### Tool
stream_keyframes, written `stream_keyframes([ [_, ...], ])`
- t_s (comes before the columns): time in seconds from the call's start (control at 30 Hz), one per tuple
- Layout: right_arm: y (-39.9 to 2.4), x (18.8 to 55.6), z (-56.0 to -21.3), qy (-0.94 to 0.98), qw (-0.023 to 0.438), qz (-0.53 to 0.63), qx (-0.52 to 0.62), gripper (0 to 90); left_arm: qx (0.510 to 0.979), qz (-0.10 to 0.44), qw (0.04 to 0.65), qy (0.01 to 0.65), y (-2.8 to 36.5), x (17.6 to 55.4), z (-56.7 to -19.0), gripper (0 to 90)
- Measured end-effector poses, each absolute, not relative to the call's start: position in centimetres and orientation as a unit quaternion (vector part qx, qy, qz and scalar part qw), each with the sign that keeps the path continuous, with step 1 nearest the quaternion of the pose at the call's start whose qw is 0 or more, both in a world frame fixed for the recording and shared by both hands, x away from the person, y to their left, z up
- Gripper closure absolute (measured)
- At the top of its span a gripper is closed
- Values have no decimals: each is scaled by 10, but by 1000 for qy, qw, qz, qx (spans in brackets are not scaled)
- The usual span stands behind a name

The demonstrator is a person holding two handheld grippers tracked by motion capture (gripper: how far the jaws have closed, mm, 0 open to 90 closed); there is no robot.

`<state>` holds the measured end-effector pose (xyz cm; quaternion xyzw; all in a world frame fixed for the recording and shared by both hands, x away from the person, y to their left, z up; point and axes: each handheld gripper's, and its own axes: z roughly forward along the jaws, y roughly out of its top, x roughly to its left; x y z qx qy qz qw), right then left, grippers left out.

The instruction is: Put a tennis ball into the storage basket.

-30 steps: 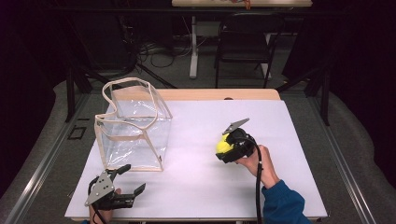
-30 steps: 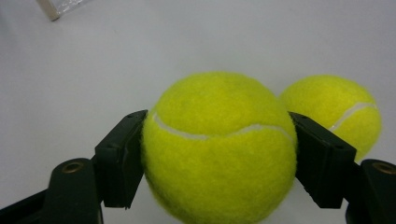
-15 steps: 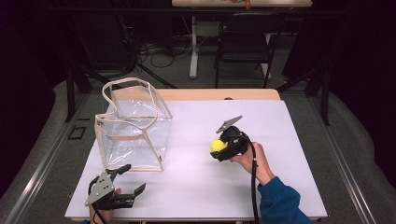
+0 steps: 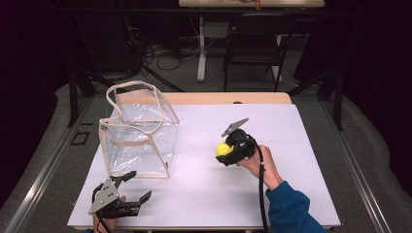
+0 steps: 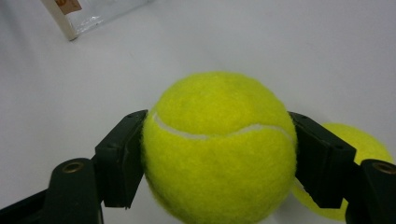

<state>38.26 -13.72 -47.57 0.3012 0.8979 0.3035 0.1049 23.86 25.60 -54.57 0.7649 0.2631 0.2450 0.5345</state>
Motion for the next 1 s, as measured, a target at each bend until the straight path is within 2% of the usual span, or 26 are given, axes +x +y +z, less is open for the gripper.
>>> stream_keyframes([
  [1.0, -122, 391, -463, 904, 109, 305, 280, 261, 764, 246, 536, 263, 257, 238, -546, 159],
])
